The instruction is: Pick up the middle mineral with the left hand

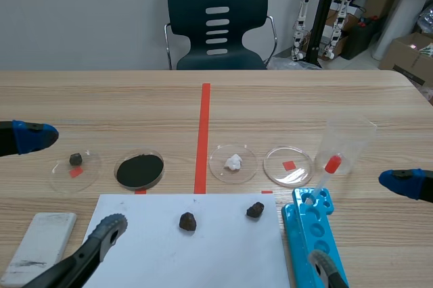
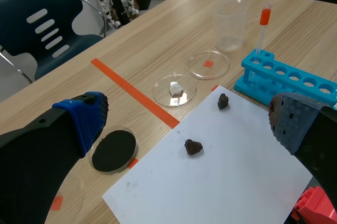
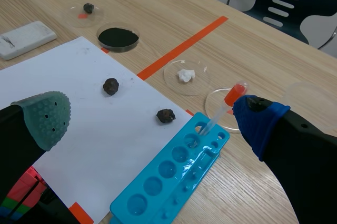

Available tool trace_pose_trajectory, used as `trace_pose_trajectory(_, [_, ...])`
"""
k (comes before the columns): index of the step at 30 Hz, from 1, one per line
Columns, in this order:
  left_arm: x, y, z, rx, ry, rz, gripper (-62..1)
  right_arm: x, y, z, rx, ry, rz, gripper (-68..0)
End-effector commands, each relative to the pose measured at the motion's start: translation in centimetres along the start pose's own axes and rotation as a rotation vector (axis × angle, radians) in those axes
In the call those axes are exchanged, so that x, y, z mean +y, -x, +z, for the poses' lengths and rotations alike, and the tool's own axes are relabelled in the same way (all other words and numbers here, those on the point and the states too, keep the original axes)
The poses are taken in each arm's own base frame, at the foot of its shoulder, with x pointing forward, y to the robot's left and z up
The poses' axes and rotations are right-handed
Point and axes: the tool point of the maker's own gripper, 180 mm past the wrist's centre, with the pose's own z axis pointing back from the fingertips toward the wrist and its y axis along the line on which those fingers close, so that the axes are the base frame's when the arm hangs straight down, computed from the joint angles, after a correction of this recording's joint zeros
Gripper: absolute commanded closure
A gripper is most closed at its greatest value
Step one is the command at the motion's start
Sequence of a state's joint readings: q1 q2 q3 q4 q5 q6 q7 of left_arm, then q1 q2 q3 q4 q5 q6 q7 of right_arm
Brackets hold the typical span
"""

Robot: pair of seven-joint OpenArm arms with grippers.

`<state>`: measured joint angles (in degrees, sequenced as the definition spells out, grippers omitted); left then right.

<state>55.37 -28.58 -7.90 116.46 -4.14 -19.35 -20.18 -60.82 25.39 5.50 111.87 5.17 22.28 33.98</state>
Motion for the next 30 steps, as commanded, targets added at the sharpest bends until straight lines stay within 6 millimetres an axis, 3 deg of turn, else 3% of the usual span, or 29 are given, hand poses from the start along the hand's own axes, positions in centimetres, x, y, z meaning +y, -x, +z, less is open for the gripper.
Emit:
trace_pose_trajectory(1, [0.03,-0.58,-0.06,-0.027,-0.006,0.007,-62.3,-0.08,-0.76,-0.12,-0.030,0.003,-0.003,-65.3])
trace_pose_trajectory(30, [0.06,-0.13,-0.11,-0.001,-0.006,0.004,-62.3,-0.08,-0.76,-0.12,-0.030,0.003,-0.003,-65.3])
